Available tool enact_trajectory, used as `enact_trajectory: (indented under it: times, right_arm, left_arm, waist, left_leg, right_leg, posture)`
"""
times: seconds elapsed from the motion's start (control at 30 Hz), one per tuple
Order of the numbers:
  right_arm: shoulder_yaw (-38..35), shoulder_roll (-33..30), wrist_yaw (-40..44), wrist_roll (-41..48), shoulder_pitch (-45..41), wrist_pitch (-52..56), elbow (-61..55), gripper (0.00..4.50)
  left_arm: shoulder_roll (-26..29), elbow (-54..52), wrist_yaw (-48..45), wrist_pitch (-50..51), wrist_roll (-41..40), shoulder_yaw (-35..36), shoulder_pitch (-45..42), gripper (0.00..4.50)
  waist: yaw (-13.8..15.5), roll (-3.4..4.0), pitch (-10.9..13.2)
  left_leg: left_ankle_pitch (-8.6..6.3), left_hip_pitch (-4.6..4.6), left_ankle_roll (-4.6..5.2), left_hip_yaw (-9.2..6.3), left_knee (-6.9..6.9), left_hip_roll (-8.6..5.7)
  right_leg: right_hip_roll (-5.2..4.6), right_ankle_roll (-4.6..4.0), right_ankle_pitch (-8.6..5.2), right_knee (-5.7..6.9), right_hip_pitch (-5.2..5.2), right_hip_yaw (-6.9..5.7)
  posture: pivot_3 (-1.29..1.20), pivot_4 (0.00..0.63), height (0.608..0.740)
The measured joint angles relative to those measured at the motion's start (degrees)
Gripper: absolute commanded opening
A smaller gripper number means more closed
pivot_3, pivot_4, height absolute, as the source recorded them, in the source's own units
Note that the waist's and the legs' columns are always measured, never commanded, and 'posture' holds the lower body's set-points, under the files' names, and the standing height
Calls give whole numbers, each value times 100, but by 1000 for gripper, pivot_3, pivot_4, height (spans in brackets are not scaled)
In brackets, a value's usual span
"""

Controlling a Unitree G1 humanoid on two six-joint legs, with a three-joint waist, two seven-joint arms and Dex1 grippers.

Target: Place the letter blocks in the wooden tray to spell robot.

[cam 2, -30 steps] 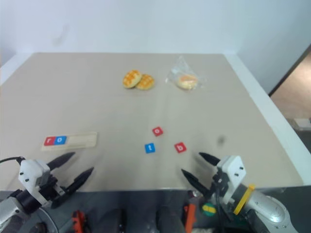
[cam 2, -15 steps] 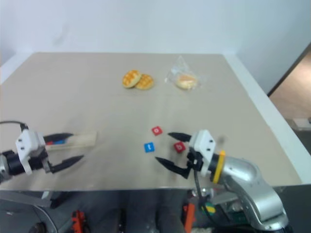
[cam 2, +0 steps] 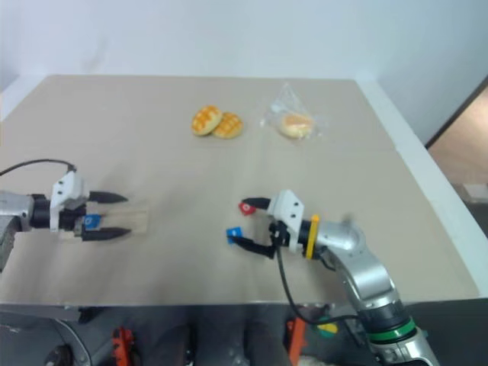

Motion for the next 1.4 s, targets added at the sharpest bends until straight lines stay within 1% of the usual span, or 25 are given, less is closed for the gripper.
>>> enact_trajectory:
  times: [0.1, 0.37, 0.67, 0.93, 0.97, 1.0, 1.03, 1.07, 1.17, 1.4]
  right_arm:
    - [17, 41, 2, -46, 42, -22, -5, 4472]
    - [11, 86, -141, -93, 323, 11, -203, 4472]
    - [-72, -43, -235, -92, 507, 127, -473, 4472]
    - [-175, -169, -316, -91, 571, 227, -537, 4472]
    - [-207, -174, -333, -90, 592, 242, -557, 4500]
    - [-229, -179, -339, -89, 608, 246, -585, 4500]
    - [-248, -187, -341, -88, 627, 251, -625, 4500]
    - [-251, -190, -342, -88, 632, 262, -641, 4500]
    - [-255, -194, -348, -88, 658, 317, -679, 4500]
    - [-255, -194, -351, -91, 659, 367, -729, 4500]
  left_arm:
    - [-10, 362, -212, -106, 165, -135, -268, 4500]
    - [-191, 1745, -457, -1016, 785, -403, -1101, 4500]
    - [-366, 2724, -753, -1594, 1196, -590, -1524, 4500]
    - [-574, 3483, -602, -2083, 1420, -624, -1867, 4500]
    - [-595, 3578, -588, -2167, 1468, -626, -1916, 3949]
    - [-610, 3631, -587, -2215, 1496, -629, -1937, 3720]
    - [-625, 3729, -575, -2272, 1533, -635, -1978, 3390]
    - [-629, 3795, -552, -2298, 1567, -636, -2012, 3205]
    - [-631, 3974, -490, -2364, 1650, -631, -2081, 3205]
    - [-642, 4036, -544, -2371, 1738, -625, -2148, 3205]
  waist:
    - [4, 0, 0]
    - [4, 0, 0]
    - [7, 3, -3]
    - [22, 8, -7]
    - [25, 11, -9]
    - [26, 17, -12]
    - [26, 21, -14]
    - [25, 21, -14]
    - [11, 21, -14]
    - [5, 21, -14]
  left_leg:
    - [4, 0, -3, -10, 7, 4]
    - [20, 1, 2, -16, 19, 6]
    - [24, 4, 7, -22, 24, 5]
    - [40, 63, 32, -29, 30, -1]
    - [45, 65, 39, -29, 29, -2]
    - [50, 67, 46, -28, 28, -2]
    - [55, 71, 52, -27, 27, -2]
    - [60, 79, 60, -26, 25, -1]
    - [82, 96, 73, -22, 10, 1]
    - [100, 96, 70, -17, 4, 3]
  right_leg:
    - [6, -5, 3, 4, 3, -10]
    - [10, 14, 6, 12, 6, -16]
    - [11, 14, 7, 24, 9, -18]
    - [7, 18, 15, 25, 71, -27]
    - [7, 18, 21, 25, 72, -26]
    - [7, 19, 26, 25, 72, -26]
    - [7, 16, 32, 26, 74, -25]
    - [8, 11, 39, 26, 77, -25]
    - [10, -17, 49, 27, 79, -23]
    - [11, -26, 59, 26, 77, -21]
  posture:
    - [0, 150, 740]
    - [0, 150, 740]
    - [0, 150, 740]
    - [0, 150, 740]
    - [0, 150, 740]
    - [0, 150, 740]
    - [0, 150, 740]
    - [0, 150, 740]
    - [0, 150, 740]
    - [0, 150, 740]
